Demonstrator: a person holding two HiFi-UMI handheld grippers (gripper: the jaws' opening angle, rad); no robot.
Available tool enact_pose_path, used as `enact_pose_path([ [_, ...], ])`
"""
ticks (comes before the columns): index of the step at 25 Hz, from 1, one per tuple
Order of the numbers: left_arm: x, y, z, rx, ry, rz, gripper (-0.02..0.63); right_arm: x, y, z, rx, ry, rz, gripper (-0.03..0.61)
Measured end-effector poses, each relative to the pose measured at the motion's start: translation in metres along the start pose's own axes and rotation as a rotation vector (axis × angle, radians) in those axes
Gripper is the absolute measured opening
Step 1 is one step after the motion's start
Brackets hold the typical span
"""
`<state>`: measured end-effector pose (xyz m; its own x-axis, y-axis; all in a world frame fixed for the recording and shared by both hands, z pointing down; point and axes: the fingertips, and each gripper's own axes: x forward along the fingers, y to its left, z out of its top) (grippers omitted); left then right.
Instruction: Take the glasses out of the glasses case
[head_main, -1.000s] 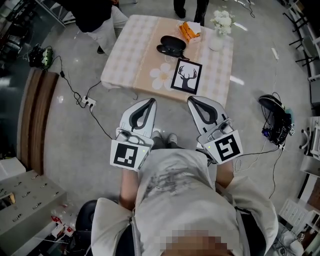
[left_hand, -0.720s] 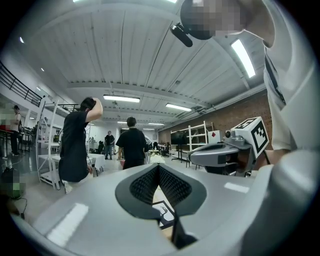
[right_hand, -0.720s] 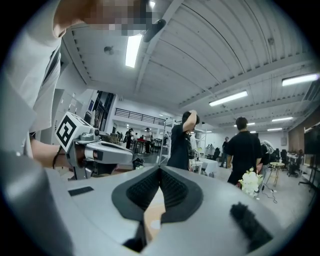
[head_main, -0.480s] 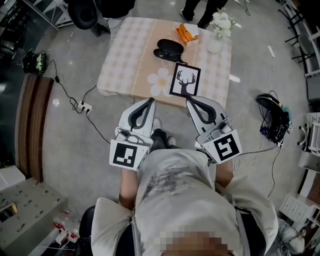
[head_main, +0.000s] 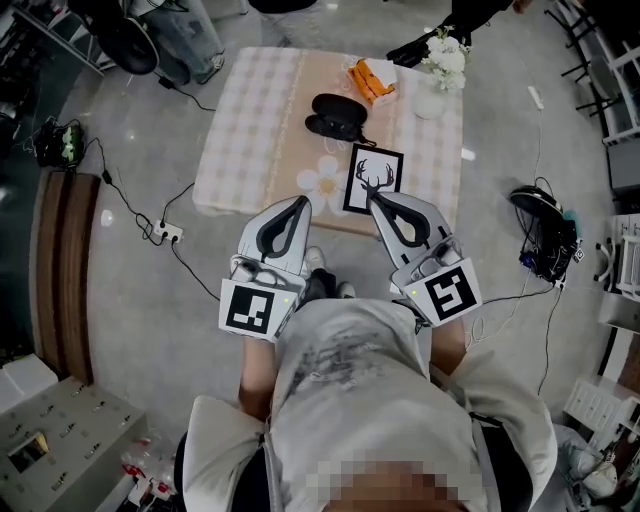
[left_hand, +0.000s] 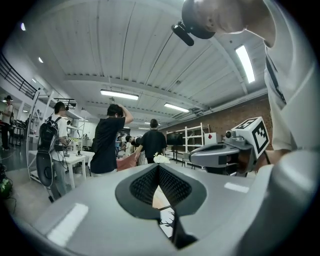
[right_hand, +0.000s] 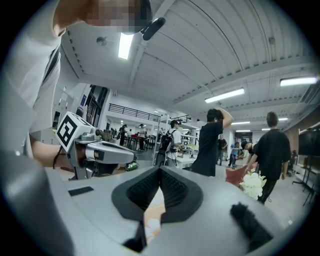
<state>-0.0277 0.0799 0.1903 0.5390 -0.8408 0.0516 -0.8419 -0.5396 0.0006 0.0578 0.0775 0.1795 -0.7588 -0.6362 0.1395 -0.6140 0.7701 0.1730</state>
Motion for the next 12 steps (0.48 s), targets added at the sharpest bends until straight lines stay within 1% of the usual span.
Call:
enact_pose_path([
  [5, 0.017, 0.025, -0.002, -0.017, 0.013, -0.025, 0.008, 0.027, -0.013, 0.001, -0.002, 0.010, -0.020, 0.017],
  [9, 0.028, 0.043, 0.001, -0.006, -0.011, -0.043, 0.008, 0.044, -0.020, 0.002, -0.003, 0.019, -0.038, 0.017],
  [12, 0.033, 0.054, -0.001, -0.024, 0.002, -0.059, 0.008, 0.056, -0.024, 0.005, -0.005, 0.024, -0.052, 0.017],
])
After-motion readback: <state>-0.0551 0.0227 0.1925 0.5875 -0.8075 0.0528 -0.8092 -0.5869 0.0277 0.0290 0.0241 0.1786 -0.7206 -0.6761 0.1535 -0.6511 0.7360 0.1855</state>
